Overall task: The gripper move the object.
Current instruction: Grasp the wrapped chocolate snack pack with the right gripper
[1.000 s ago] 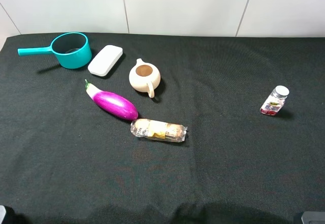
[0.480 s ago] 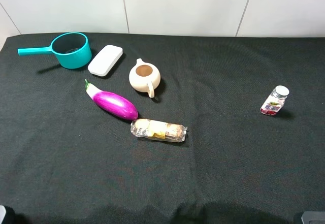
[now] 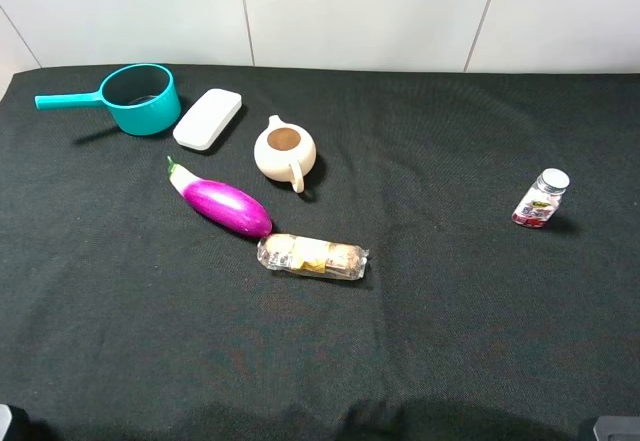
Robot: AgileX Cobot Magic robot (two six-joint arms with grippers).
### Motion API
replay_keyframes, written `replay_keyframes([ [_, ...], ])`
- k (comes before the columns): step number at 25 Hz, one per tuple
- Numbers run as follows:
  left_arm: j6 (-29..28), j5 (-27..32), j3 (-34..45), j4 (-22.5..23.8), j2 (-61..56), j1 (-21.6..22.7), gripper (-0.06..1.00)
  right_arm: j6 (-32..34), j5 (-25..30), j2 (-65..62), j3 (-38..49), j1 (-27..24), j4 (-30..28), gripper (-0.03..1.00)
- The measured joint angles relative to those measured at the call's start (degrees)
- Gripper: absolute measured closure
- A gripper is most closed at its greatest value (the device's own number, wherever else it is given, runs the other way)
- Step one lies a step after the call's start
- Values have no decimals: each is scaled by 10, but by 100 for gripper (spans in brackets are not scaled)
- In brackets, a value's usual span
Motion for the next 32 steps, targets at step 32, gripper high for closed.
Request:
replay_keyframes([
  [32,0,0,0,0,0,0,-5,-29,109,662,-398,0,-25,27],
])
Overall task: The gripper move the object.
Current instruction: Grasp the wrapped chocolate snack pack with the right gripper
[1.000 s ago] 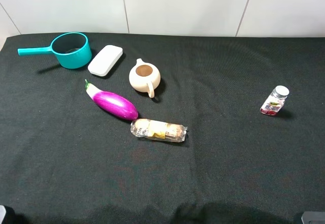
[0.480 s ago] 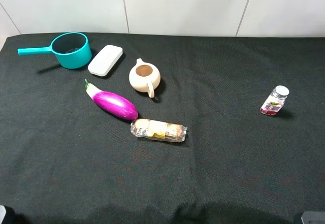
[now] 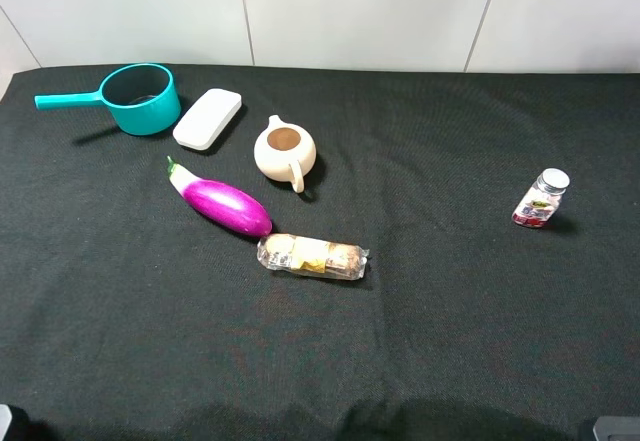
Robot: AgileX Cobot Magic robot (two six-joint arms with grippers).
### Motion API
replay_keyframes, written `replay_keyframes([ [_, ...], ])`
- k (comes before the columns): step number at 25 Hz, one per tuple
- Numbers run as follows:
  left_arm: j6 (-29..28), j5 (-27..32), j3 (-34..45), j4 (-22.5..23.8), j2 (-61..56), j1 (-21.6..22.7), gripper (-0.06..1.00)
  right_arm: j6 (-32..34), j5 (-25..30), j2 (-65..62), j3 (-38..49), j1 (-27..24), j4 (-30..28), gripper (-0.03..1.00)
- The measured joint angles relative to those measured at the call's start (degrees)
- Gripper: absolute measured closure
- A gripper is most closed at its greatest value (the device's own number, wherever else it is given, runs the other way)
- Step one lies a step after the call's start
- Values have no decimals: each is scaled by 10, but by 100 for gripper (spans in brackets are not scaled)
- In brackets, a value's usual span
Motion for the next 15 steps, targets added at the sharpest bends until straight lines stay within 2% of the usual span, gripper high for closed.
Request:
replay_keyframes([
  [7,0,0,0,0,0,0,-5,-9,4,86,-57,0,-3,27],
  [15,0,0,0,0,0,0,-5,-18,4,150,-62,0,25,27],
])
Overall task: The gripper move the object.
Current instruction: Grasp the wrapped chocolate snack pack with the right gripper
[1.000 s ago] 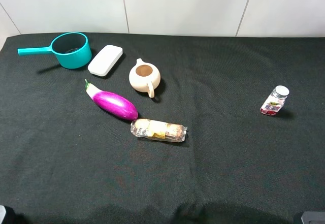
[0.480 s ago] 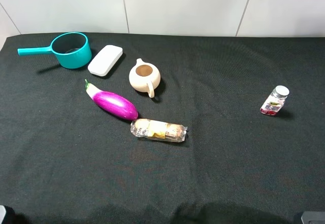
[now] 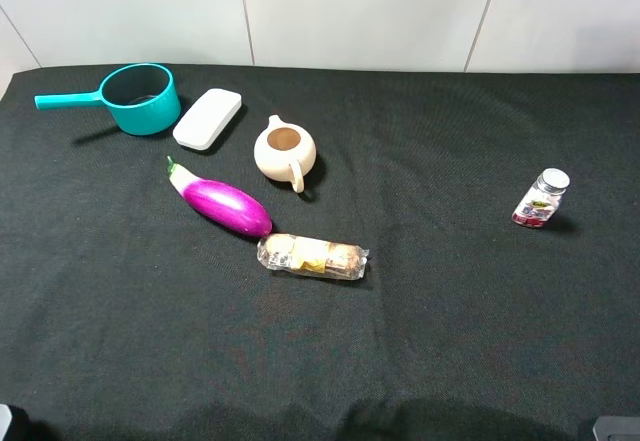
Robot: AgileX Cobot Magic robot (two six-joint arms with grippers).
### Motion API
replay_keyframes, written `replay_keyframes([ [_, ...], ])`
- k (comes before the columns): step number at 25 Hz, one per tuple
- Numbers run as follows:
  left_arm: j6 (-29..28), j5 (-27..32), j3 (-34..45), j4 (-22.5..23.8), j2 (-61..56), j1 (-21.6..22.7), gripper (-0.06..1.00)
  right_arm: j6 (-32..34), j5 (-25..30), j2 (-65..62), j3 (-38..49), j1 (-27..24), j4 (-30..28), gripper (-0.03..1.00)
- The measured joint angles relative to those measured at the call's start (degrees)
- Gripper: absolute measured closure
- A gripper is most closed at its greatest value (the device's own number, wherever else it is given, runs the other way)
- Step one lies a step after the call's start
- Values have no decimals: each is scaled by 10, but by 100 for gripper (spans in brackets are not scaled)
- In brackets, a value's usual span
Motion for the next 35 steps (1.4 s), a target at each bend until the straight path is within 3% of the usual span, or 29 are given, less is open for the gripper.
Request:
replay_keyframes([
  [7,0,0,0,0,0,0,-5,-20,1,18,0,0,44,27],
  [15,0,0,0,0,0,0,-5,-22,-3,20,0,58,38,27],
  [25,0,0,0,0,0,0,-5,9,-12,20,0,157,33,27],
  [35,0,0,0,0,0,0,-5,42,-12,21,0,308,24,27],
])
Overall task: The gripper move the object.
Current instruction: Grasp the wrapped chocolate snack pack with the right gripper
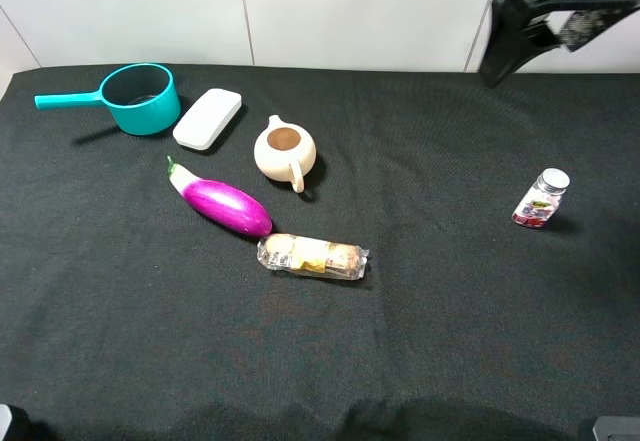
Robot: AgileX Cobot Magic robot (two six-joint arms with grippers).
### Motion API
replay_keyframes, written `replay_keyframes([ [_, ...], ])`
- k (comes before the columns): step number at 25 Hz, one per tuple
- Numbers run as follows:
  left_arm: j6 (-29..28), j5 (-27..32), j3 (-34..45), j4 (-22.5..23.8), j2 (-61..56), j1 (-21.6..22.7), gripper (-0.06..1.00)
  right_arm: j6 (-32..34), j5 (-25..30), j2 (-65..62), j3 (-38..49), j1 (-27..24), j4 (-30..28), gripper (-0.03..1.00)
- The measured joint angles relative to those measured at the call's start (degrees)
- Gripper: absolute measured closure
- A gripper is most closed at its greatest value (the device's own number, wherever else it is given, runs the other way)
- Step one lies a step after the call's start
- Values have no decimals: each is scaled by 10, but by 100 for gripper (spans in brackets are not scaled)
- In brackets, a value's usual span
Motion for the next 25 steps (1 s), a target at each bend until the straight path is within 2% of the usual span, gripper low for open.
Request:
replay_keyframes([
  [17,0,0,0,0,0,0,-5,46,2,0,0,234,-19,27],
  [25,0,0,0,0,0,0,-5,48,1,48,0,285,-24,27],
])
